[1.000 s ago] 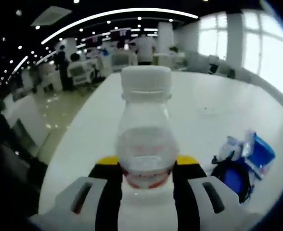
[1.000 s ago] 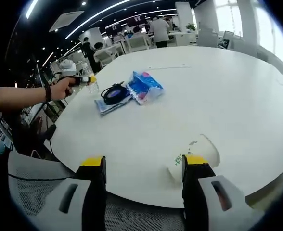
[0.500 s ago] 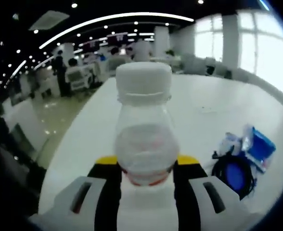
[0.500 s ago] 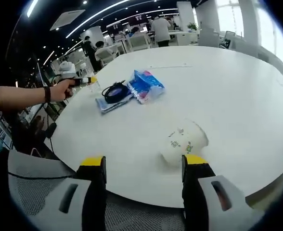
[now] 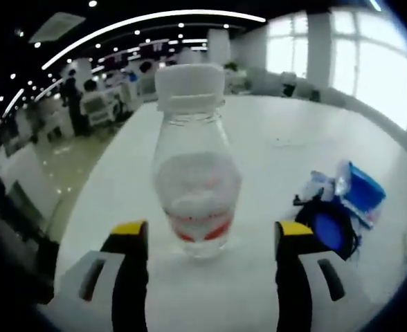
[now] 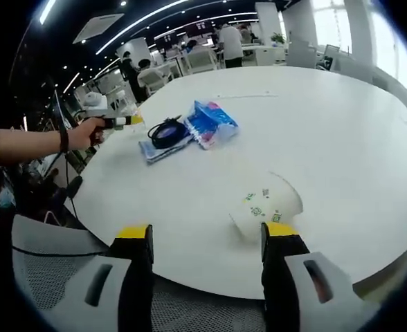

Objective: Arrange the tabletop items into an orderly group along one side of the table until the central work area is clear of visible clutter.

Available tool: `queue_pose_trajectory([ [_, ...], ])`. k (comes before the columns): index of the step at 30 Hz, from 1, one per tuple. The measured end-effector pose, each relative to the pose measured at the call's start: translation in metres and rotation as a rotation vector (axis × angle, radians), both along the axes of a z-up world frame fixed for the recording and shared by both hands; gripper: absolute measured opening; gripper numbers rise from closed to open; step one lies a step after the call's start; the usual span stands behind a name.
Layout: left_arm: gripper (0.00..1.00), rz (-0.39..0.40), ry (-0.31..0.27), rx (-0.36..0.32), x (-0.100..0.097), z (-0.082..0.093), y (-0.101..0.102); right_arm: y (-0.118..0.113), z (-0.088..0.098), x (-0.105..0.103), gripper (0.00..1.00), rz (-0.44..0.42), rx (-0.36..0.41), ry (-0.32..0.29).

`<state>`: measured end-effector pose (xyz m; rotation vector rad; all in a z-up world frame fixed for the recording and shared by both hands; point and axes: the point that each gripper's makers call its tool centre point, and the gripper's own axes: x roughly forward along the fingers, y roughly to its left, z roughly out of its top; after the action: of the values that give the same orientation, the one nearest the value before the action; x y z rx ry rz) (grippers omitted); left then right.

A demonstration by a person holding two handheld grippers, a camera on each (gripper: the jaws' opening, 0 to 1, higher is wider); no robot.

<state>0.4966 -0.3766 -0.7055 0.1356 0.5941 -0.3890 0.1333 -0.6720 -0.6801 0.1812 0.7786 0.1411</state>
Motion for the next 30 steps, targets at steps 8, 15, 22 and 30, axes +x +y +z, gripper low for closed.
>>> queue_pose_trajectory([
  [8, 0.76, -0.067, 0.015, -0.005, -0.021, 0.009, -0.011, 0.003, 0.000, 0.001, 0.63, 0.017, 0.004, -0.001],
  [15, 0.75, -0.077, 0.006, -0.006, -0.043, 0.023, -0.014, 0.004, 0.002, 0.002, 0.63, 0.013, 0.017, -0.010],
  [22, 0.73, -0.098, 0.010, 0.001, -0.072, 0.032, -0.013, 0.007, 0.002, 0.002, 0.63, 0.020, 0.029, -0.014],
  [30, 0.72, -0.084, 0.014, -0.013, -0.100, 0.038, -0.010, 0.009, 0.003, 0.002, 0.62, 0.032, 0.043, -0.017],
])
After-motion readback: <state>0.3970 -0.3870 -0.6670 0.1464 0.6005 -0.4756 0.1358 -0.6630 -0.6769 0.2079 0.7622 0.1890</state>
